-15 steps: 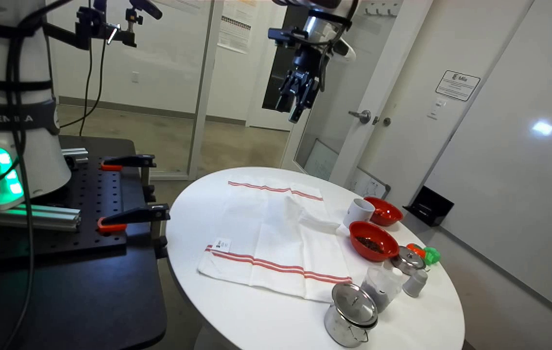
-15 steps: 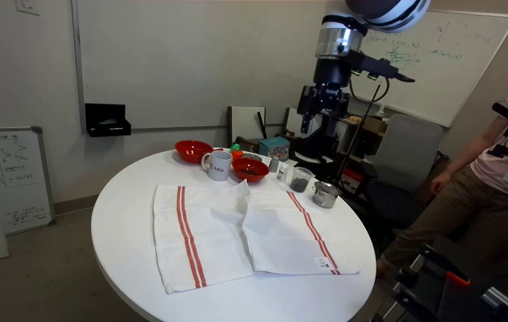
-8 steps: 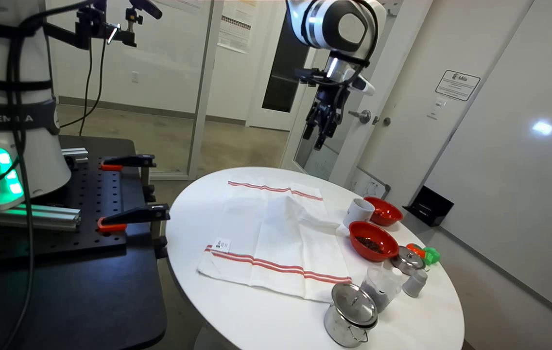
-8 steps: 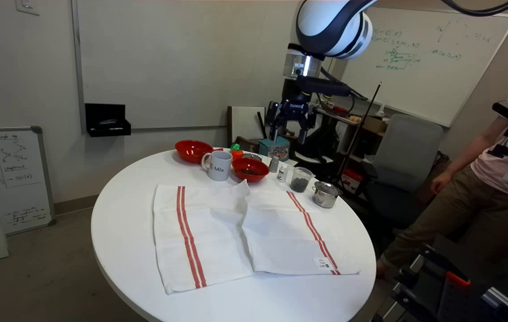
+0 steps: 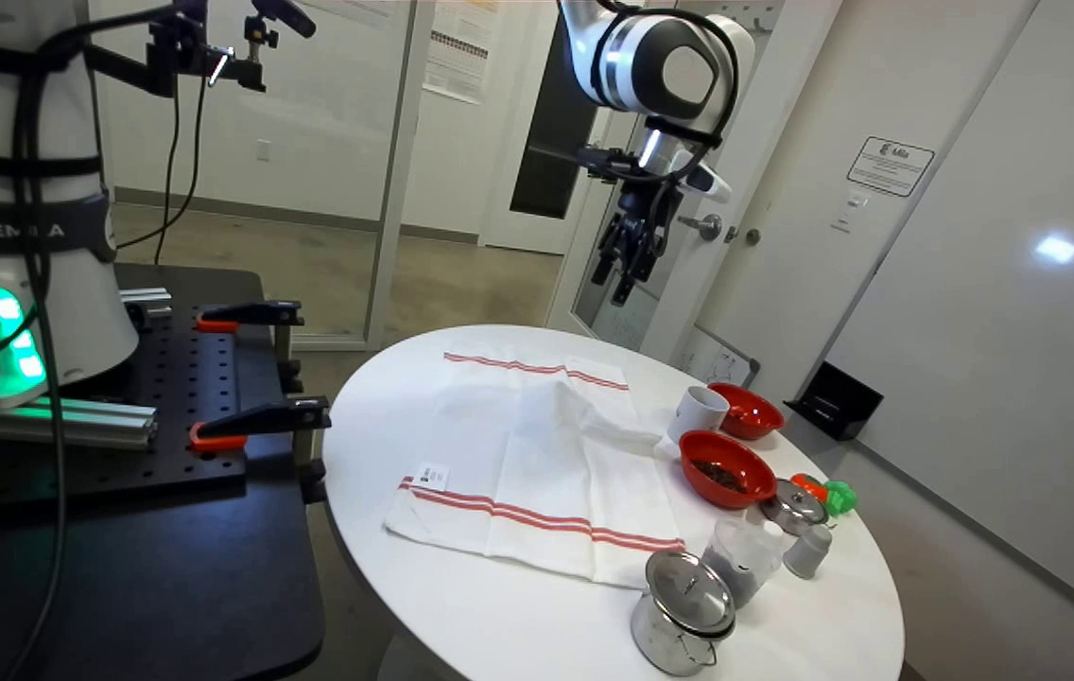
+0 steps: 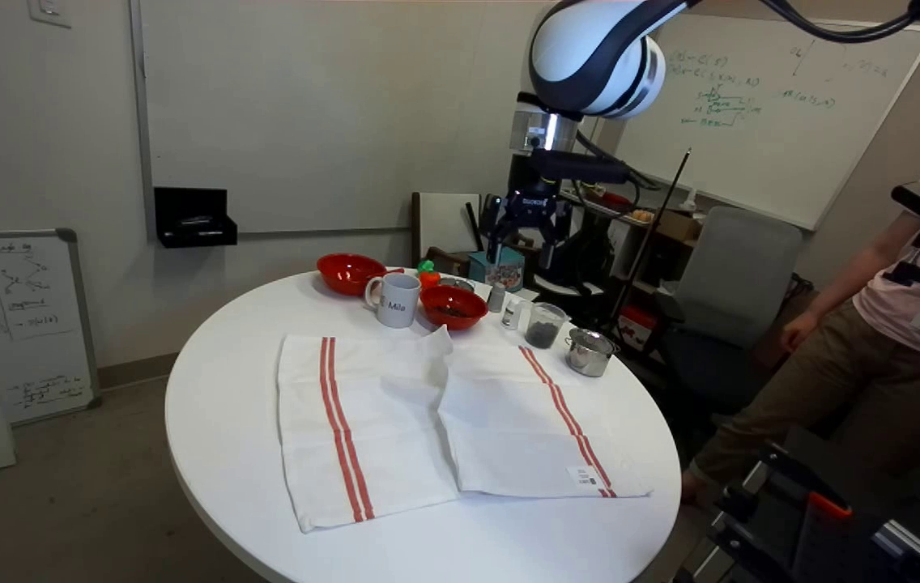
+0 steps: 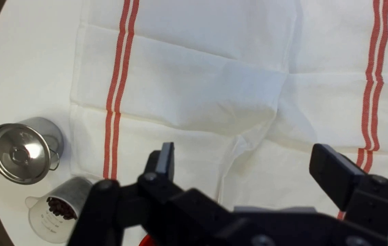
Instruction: Fold the red and white towel
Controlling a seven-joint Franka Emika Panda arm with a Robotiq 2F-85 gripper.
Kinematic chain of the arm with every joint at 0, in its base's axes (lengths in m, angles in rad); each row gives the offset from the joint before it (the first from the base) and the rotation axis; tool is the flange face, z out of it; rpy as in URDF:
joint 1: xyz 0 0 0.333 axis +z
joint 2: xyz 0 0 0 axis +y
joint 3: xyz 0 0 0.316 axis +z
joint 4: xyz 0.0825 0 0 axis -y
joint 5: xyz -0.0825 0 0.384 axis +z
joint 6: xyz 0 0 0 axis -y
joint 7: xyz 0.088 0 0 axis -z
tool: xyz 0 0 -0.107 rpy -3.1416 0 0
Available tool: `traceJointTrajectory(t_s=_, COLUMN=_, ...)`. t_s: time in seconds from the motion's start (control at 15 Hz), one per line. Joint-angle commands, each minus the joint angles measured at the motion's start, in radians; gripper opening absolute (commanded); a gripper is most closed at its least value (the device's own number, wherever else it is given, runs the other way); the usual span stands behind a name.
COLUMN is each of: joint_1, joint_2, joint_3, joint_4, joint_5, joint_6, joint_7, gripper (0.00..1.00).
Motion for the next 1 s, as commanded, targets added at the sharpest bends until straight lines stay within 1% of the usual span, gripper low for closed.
traceJointTrajectory(t_s=0.0, joint_1=0.018, joint_2=0.071, joint_3=-0.014, joint_4=0.032, joint_5=0.018, joint_6=0.017, joint_7=0.056, gripper=1.00)
traceJointTrajectory(t_s=0.13, joint_1=0.028, joint_2=0.117, joint_3=-0.024, joint_4=0.061, joint_5=0.011, joint_6=0.038, joint_7=0.097, gripper=1.00)
traceJointTrajectory(t_s=0.33, joint_1=0.053, joint_2=0.188, joint_3=-0.051, joint_4=0.118, joint_5=0.022, joint_6=0.079, joint_7=0.218, gripper=1.00)
traceJointTrajectory(t_s=0.47, joint_1=0.064, joint_2=0.236, joint_3=-0.060, joint_4=0.161, joint_5=0.028, joint_6=0.085, joint_7=0.258, gripper=1.00)
traceJointTrajectory(t_s=0.6, joint_1=0.056, joint_2=0.282, joint_3=-0.048, joint_4=0.208, joint_5=0.051, joint_6=0.073, joint_7=0.263, gripper=1.00)
traceJointTrajectory(t_s=0.93, joint_1=0.042, joint_2=0.403, joint_3=-0.014, joint_4=0.327, joint_5=0.099, joint_6=0.038, joint_7=0.214, gripper=1.00)
